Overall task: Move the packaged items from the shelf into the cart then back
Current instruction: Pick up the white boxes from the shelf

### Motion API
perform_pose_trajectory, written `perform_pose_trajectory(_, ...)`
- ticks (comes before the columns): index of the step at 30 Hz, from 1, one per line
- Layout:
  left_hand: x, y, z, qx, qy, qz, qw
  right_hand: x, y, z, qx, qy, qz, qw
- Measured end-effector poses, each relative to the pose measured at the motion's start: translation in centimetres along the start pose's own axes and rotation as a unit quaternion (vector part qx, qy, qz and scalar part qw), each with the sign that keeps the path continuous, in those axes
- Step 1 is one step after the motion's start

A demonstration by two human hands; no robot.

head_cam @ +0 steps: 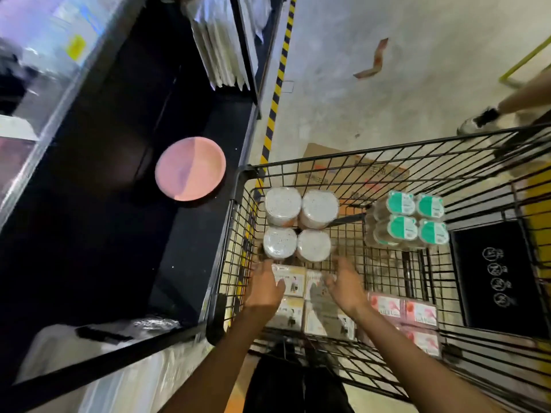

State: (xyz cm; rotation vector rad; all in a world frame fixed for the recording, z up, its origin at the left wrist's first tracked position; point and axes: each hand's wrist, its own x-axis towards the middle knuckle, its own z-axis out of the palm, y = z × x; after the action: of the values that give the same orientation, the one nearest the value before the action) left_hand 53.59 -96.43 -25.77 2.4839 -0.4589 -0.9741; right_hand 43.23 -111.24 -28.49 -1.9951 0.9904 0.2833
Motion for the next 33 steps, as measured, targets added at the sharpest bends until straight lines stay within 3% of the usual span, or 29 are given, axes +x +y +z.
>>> perform_pose_trajectory(6, -7.4, 3.5, -5.2, -0.055, 0.173, 0.079, 0.98, -4.9, -7.9, -3.2, 0.014, 0.011, -0.17, 0.985)
perform_pose_trajectory(10, -13.6, 2.9, -8.5, -0.078, 0.292, 0.074, 0.95, -9.4, -12.5, -4.0, 0.027, 0.004, -0.275, 0.961)
perform_pose_trajectory(14, -20.8, 0.7, -11.1, -0.063, 0.422, 0.052, 0.903, -15.4, -17.3, -4.1, 0.049, -0.024, -0.381, 0.923)
perform_pose_trajectory(19, -30.9, -2.7, -13.0, -0.087, 0.522, 0.007, 0.848, -22.4, -21.7, -1.9, 0.072, -0.114, -0.505, 0.853)
perform_pose_trajectory(28, -44.6, -11.5, -12.3, -0.176, 0.674, -0.135, 0.704, -32.3, -26.4, 7.3, 0.069, -0.286, -0.598, 0.745)
perform_pose_trajectory(31, -47.7, -14.7, -12.5, -0.189, 0.697, -0.155, 0.674, -35.0, -28.0, 11.2, 0.071, -0.307, -0.616, 0.722)
perform_pose_trajectory(33, -49.2, -17.8, -12.9, -0.19, 0.695, -0.171, 0.672, -36.6, -29.3, 14.0, 0.073, -0.316, -0.617, 0.717)
